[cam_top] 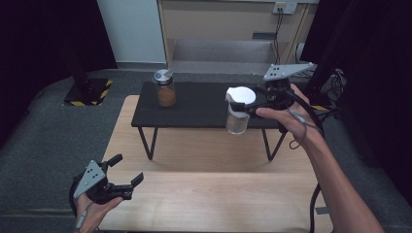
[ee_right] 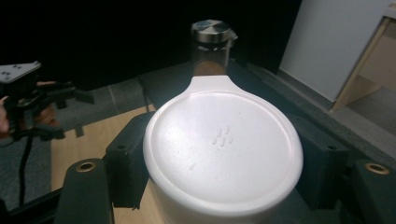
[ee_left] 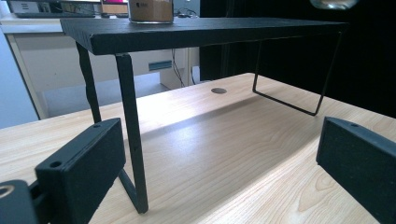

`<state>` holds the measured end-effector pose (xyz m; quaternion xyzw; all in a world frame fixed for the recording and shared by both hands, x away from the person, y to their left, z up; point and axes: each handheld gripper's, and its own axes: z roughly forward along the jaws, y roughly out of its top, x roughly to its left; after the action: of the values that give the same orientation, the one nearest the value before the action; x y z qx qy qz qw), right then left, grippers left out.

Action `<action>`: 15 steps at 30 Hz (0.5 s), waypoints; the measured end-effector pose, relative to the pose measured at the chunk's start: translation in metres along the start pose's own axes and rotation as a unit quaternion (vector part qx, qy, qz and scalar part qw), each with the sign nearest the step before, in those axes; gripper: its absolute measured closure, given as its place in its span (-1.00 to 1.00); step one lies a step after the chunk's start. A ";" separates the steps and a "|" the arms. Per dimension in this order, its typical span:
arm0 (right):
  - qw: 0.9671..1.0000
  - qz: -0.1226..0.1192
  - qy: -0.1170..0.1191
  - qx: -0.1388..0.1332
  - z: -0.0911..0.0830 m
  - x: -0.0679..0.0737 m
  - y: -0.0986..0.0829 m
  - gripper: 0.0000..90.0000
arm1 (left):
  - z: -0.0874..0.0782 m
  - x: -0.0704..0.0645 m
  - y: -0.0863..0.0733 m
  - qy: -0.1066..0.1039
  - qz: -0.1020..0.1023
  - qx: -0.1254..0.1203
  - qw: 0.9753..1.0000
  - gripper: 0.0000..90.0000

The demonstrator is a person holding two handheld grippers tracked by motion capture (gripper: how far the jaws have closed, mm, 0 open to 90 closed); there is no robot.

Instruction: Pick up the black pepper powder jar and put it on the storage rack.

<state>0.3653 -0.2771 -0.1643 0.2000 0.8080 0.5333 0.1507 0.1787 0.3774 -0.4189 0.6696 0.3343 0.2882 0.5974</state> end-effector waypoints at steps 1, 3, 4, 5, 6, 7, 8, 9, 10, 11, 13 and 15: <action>1.000 0.003 -0.005 0.000 0.001 -0.002 0.003 -0.30 | 0.000 0.000 0.000 0.000 0.001 0.001 1.000 -1.00; 1.000 0.007 -0.016 -0.001 0.003 -0.005 0.007 -0.30 | 0.001 0.000 0.001 -0.001 0.002 0.001 1.000 -1.00; 1.000 0.008 -0.022 -0.001 0.004 -0.007 0.010 -0.30 | 0.000 0.000 0.000 -0.001 0.002 0.001 1.000 -1.00; 1.000 0.010 -0.030 -0.001 0.006 -0.009 0.013 -0.30 | 0.000 0.001 0.000 0.000 0.001 0.001 1.000 -1.00; 0.999 0.014 -0.036 -0.002 0.008 -0.011 0.014 -0.30 | 0.000 0.001 0.000 0.000 0.001 0.000 1.000 -1.00; 0.999 0.016 -0.043 -0.001 0.009 -0.013 0.017 -0.30 | 0.000 0.001 0.000 0.000 0.000 0.000 1.000 -1.00; 0.999 0.018 -0.048 -0.001 0.011 -0.014 0.018 -0.30 | 0.000 0.001 0.000 0.001 0.000 -0.001 1.000 -1.00; 0.998 0.019 -0.052 0.000 0.012 -0.016 0.020 -0.30 | -0.001 0.001 0.000 0.001 -0.001 -0.001 1.000 -1.00; 0.998 0.021 -0.060 0.001 0.014 -0.017 0.022 -0.30 | -0.001 0.001 0.000 0.001 -0.001 -0.001 1.000 -1.00; 0.997 0.024 -0.069 0.002 0.016 -0.019 0.024 -0.30 | -0.001 0.001 0.000 0.001 0.000 0.000 1.000 -1.00; 0.996 0.029 -0.083 0.002 0.020 -0.022 0.026 -0.30 | -0.001 0.001 0.000 0.001 0.000 -0.001 1.000 -1.00; 0.994 0.037 -0.101 0.000 0.024 -0.023 0.027 -0.30 | 0.000 0.001 0.000 0.001 0.000 0.000 1.000 -1.00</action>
<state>0.4010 -0.2595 -0.1479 0.2824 0.7810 0.5152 0.2119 0.1787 0.3781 -0.4187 0.6693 0.3348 0.2886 0.5973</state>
